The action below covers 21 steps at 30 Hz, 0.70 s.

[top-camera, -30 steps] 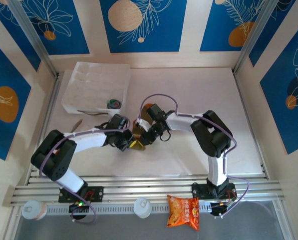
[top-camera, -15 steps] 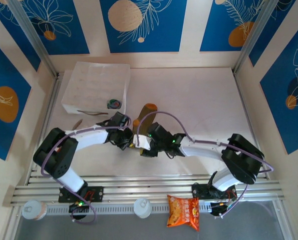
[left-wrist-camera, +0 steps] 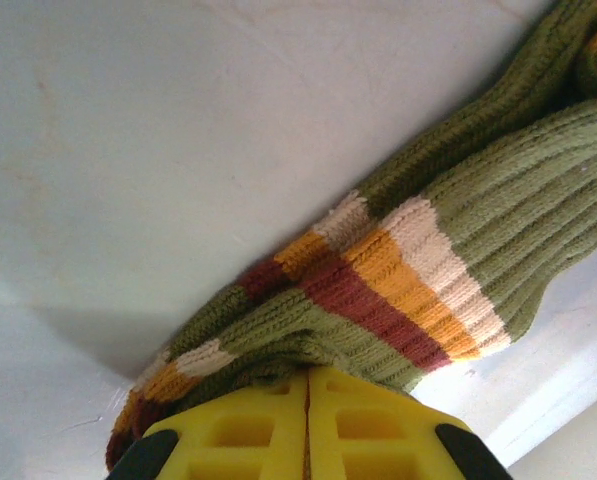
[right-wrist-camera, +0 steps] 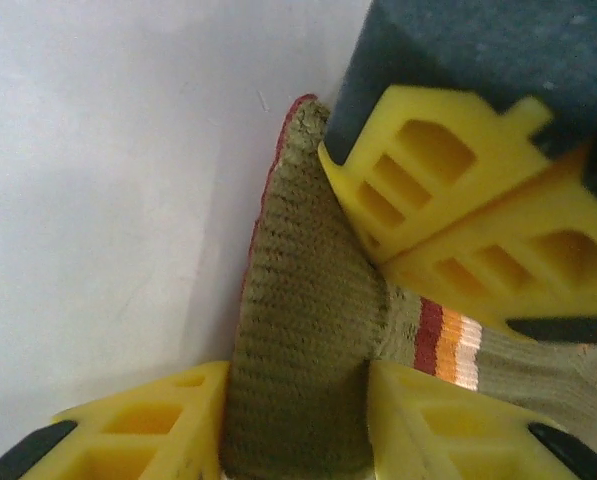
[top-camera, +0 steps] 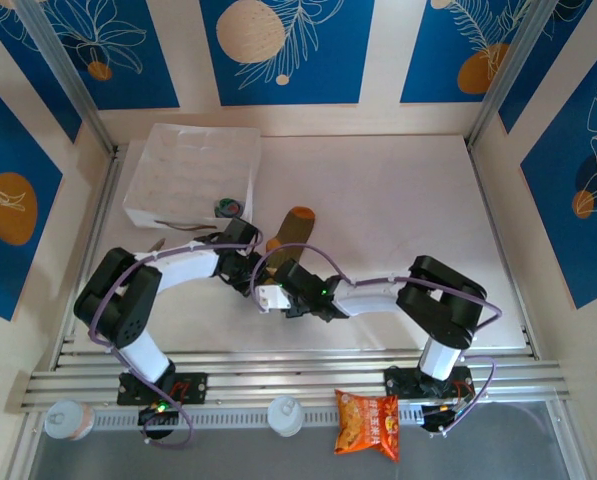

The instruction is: Roll the socks

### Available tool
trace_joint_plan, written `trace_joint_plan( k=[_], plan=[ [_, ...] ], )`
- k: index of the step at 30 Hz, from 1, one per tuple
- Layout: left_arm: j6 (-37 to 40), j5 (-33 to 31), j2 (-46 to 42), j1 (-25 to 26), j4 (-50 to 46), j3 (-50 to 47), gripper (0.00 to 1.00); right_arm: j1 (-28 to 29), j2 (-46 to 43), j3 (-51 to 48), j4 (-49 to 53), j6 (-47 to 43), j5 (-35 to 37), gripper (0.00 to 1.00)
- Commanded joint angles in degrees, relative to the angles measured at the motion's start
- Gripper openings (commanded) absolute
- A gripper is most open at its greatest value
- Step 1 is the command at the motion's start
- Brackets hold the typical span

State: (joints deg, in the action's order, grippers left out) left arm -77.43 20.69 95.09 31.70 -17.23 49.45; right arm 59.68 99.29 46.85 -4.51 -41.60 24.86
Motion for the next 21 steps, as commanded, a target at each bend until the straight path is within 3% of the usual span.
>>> trace_joint_plan(
  k=[1, 4, 12, 17, 21],
  plan=[
    [0.9, -0.8, 0.8, -1.1, -5.1, -0.2, 0.11, -0.2, 2.3, 1.5, 1.7, 2.6, 1.1, 0.21],
    [0.3, -1.2, -2.1, -1.8, -6.5, 0.1, 0.17, -0.4, 2.8, 2.2, 5.4, 6.4, -1.7, 0.01],
    [0.3, -4.6, -13.3, -5.8, -15.1, 0.4, 0.52, 0.4, 3.7, 4.1, 13.1, 13.3, -11.5, 0.00],
    [0.9, -4.8, -18.8, -8.4, -19.1, -2.2, 0.54, 0.1, 4.7, 5.0, 13.8, 16.7, -14.6, 0.00],
    [-0.1, -2.2, -22.0, -8.3, -18.5, -6.2, 0.47, 0.4, 4.5, 3.9, 12.3, 17.1, -16.1, 0.00]
  ],
)
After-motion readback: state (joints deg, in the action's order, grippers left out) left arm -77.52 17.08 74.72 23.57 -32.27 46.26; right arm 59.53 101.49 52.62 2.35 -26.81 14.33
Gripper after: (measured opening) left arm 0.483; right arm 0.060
